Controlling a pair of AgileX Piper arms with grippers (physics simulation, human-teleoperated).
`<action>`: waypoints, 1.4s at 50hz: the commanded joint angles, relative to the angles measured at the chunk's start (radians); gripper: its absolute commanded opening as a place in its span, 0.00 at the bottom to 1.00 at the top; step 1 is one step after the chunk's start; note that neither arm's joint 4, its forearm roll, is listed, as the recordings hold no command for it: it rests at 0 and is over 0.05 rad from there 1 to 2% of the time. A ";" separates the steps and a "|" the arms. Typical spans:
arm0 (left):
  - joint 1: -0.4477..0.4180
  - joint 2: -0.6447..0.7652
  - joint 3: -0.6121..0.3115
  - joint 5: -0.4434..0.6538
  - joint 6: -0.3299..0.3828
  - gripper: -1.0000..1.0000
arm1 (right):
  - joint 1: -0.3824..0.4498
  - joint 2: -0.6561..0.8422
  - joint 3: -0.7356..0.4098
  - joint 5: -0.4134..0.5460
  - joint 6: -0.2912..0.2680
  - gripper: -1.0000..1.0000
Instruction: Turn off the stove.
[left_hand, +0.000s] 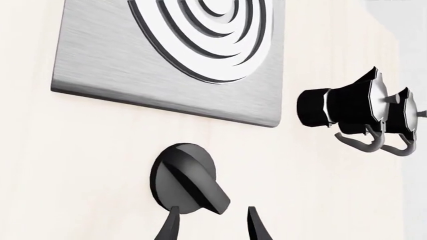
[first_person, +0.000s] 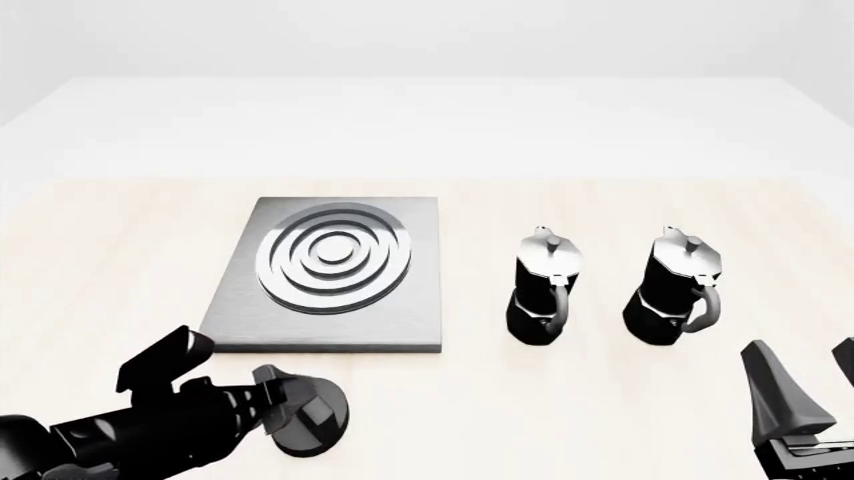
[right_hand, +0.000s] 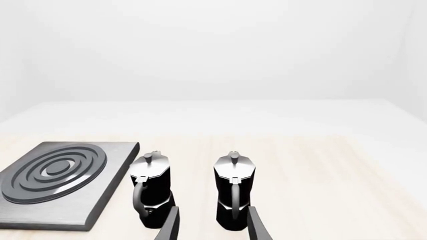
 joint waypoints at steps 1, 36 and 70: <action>0.000 0.060 -0.003 -0.071 -0.011 1.00 | 0.000 0.000 0.001 0.001 0.003 1.00; 0.054 0.286 0.011 -0.262 0.037 1.00 | 0.006 0.000 0.001 0.004 0.005 1.00; 0.017 0.333 -0.053 -0.289 0.011 1.00 | 0.006 0.000 0.000 0.005 0.017 1.00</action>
